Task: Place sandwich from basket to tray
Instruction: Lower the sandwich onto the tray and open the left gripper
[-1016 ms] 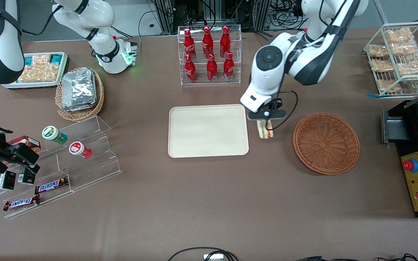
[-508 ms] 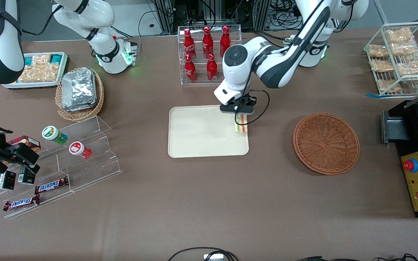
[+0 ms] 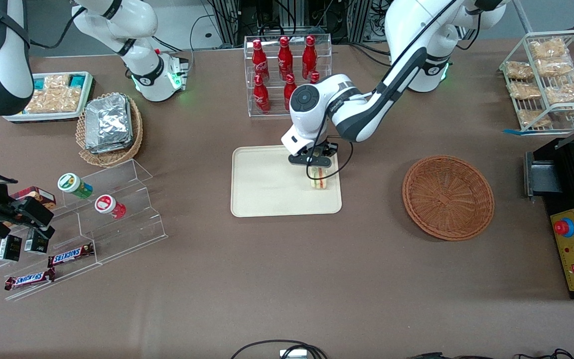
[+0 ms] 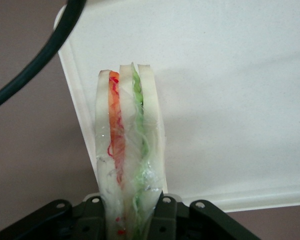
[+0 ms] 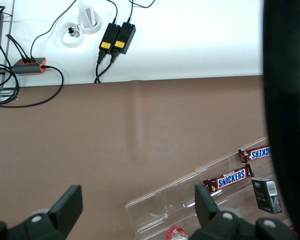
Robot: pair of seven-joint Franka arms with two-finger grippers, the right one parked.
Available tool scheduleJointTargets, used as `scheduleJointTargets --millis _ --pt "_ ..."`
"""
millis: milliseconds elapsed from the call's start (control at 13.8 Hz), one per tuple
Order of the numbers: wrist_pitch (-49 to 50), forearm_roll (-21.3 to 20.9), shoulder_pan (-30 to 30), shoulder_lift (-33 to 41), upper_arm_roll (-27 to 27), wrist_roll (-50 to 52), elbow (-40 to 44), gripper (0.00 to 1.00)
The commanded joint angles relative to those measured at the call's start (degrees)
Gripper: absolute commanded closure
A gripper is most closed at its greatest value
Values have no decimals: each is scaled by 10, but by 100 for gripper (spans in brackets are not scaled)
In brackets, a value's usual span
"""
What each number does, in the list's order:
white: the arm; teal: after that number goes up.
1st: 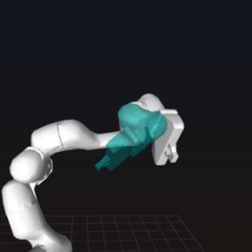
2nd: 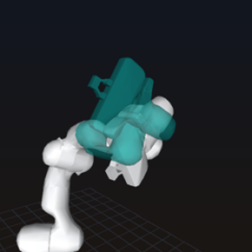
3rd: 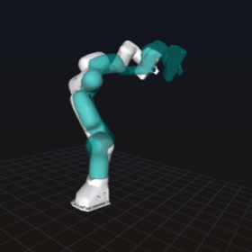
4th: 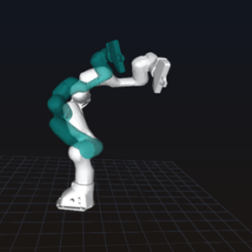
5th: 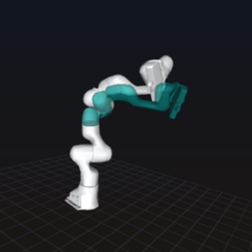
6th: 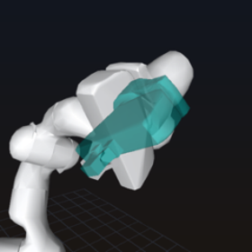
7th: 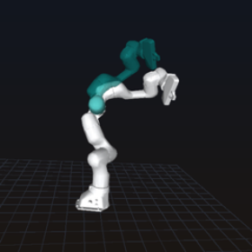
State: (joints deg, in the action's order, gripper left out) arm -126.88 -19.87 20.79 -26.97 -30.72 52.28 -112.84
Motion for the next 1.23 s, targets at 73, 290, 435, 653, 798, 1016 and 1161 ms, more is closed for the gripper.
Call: scheduleJointTargets --millis 73,290,435,653,798,1016,1161 --pt "-15 -20 8 -34 3 18 17 71" --pt "-28 -39 8 -48 3 41 16 71" --pt "-31 -55 8 -56 3 62 16 58" --pt "-28 -55 7 -56 3 63 20 0" --pt "-21 -50 7 -51 3 64 38 0" --pt "28 -42 -4 -44 2 63 76 0" --pt "59 -3 -7 -37 7 63 113 0"
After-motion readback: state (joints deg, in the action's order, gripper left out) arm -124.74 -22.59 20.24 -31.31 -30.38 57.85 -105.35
